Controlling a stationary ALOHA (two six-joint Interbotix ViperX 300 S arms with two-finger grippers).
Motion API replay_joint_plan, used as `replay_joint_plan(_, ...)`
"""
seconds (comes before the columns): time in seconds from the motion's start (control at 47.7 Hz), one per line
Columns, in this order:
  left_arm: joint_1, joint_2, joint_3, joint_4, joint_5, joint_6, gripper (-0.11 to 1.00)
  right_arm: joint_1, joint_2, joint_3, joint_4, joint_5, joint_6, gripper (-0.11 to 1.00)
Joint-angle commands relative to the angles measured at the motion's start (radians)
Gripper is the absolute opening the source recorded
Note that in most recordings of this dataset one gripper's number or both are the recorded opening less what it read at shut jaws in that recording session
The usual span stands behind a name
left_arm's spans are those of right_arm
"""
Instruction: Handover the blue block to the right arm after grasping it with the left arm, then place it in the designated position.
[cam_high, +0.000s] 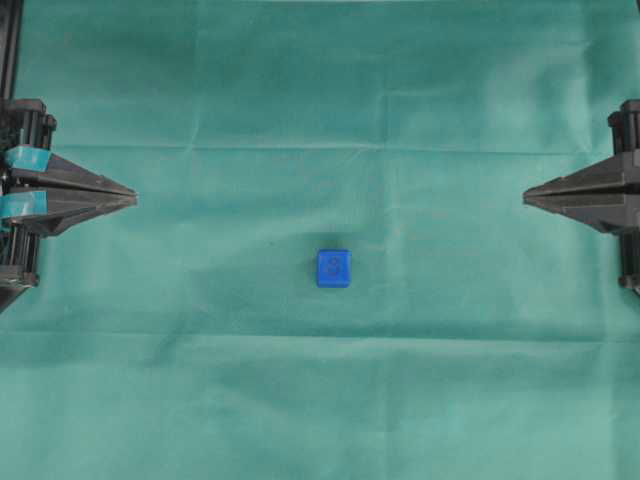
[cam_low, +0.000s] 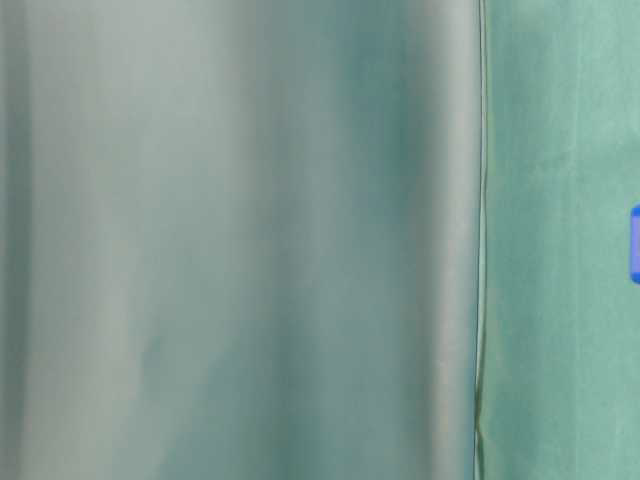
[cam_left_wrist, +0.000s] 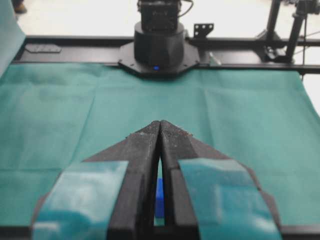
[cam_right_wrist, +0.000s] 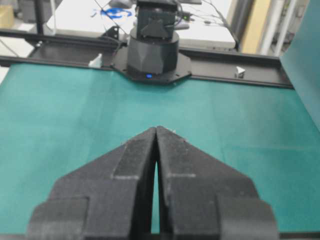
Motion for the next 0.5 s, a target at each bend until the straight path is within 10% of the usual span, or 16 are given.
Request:
replay_joint_plan(0.0,0.003,0.011,-0.025,-0.002,-0.003,0.000,0.02,0.002,0.005,-0.031,0.002,-0.002,0.002,0.00)
replay_joint_plan(0.293,0.003,0.011,-0.029,-0.002,-0.003,0.008,0.04,0.002,0.003,-0.037,0.003,0.026,0.005,0.00)
replay_joint_plan(0.482,0.003,0.011,-0.029,0.000,0.002,0.009,0.42,-0.003,0.003,-0.038,0.011,0.025,0.008,0.20)
